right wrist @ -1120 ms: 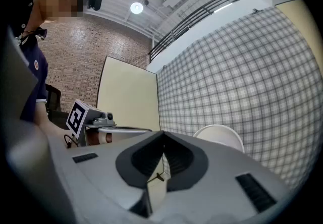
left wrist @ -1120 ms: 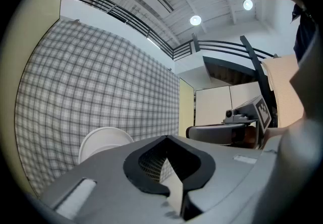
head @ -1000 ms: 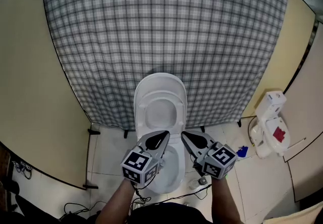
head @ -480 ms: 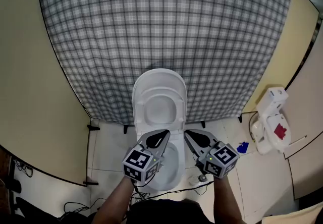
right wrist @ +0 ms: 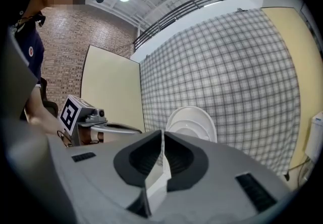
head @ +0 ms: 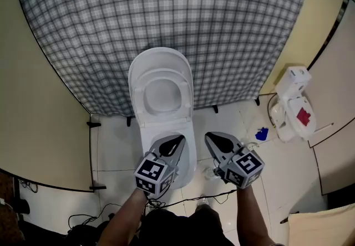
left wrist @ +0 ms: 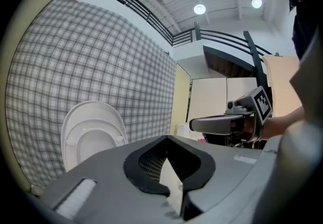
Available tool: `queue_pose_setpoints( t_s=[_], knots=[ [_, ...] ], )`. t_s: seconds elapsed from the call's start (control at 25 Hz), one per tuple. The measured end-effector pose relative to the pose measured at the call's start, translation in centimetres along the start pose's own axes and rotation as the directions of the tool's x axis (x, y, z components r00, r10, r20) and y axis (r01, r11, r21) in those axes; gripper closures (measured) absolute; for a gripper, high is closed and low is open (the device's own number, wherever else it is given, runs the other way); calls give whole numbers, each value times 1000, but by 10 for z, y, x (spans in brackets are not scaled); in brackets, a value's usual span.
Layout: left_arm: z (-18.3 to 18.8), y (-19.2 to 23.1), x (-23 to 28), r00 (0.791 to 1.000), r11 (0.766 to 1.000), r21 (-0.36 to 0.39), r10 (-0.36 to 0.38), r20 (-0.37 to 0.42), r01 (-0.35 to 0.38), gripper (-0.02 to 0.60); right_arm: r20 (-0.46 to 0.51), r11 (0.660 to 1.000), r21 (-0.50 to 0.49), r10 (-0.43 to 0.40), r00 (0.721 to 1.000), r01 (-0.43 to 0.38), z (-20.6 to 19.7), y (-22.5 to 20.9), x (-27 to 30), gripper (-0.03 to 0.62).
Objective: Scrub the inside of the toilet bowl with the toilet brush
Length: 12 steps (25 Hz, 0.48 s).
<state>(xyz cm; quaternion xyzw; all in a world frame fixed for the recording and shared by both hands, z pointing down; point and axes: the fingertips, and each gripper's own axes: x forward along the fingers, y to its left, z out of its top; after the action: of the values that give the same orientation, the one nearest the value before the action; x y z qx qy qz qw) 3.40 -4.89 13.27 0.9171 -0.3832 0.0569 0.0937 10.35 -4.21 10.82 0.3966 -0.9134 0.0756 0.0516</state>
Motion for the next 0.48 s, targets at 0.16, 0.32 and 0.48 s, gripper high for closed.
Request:
queue_pose_setpoints(
  t_s=[0.16, 0.32, 0.48],
  knots=[
    [-29, -3, 0, 1000, 1000, -21, -23, -11, 22, 572, -40, 999, 21, -43, 998, 44, -37, 3, -8, 563],
    [-53, -4, 11, 998, 998, -58, -40, -42, 38, 572, -99, 996, 49, -67, 993, 72, -71, -5, -15, 562],
    [-93, -8, 28, 995, 994, -98, -48, -86, 40, 572, -128, 995, 73, -55, 990, 64, -109, -21, -28, 562]
  ],
)
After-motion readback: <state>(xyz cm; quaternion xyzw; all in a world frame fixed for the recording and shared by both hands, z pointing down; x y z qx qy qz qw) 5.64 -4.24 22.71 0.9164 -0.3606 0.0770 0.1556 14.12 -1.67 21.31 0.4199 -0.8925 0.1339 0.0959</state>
